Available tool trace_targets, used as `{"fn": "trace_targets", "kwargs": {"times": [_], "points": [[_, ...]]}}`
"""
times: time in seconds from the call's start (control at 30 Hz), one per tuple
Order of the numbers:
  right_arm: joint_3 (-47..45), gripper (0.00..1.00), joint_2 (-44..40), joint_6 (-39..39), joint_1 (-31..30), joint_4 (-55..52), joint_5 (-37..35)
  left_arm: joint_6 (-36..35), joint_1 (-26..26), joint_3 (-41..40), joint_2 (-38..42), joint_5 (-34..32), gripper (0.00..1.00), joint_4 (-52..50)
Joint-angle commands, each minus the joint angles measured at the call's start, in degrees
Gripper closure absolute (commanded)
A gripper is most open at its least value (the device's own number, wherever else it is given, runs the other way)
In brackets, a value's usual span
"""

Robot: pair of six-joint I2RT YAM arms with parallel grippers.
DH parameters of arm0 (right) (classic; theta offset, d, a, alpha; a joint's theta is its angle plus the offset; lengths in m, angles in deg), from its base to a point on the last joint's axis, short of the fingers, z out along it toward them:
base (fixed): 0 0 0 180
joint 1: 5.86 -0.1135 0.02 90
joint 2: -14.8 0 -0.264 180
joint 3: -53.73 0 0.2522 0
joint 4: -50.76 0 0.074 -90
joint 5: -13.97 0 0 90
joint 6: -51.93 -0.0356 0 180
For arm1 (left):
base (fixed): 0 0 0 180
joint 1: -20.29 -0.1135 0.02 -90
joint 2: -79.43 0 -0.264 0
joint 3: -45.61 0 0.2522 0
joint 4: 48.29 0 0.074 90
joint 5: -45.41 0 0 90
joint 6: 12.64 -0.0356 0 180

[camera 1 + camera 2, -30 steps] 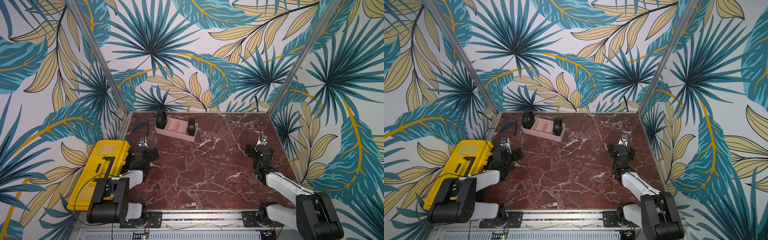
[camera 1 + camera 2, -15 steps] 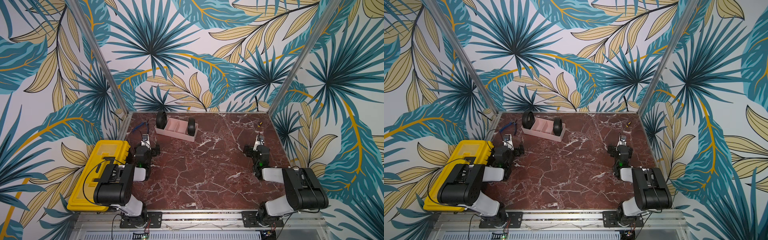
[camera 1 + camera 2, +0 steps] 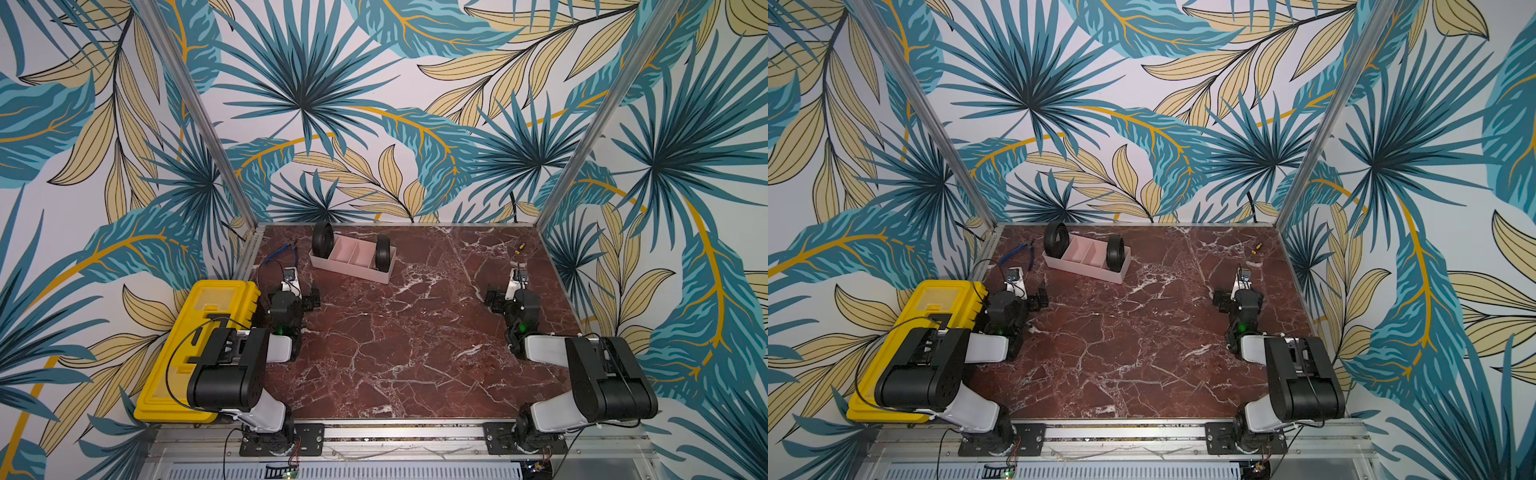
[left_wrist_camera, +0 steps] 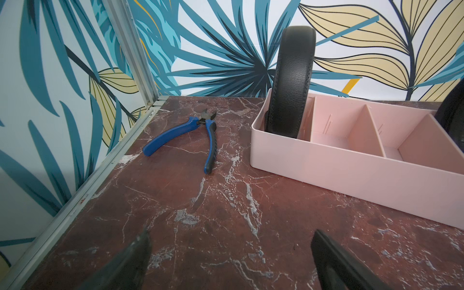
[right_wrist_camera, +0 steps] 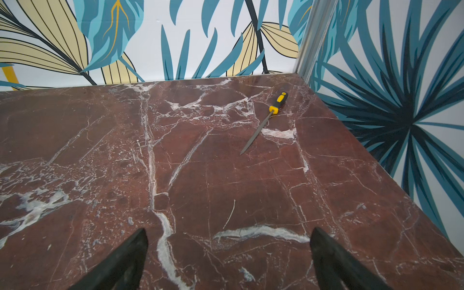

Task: Place the belts into the storage roll
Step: Reset both arms

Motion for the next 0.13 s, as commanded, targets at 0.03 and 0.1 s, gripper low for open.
{"fn": "trace_targets", "kwargs": {"times": [0.03, 0.1], "points": [[-0.26, 0.01, -0.75, -0.63, 0.1, 0.23, 0.49, -0.42, -0.34, -0.2, 0.37, -0.14, 0.0, 1.31], [-0.26, 0.0, -0.76, -0.63, 0.1, 0.26, 0.49, -0.68, -0.34, -0.31, 0.53, 0.19, 0.0, 1.26]]}}
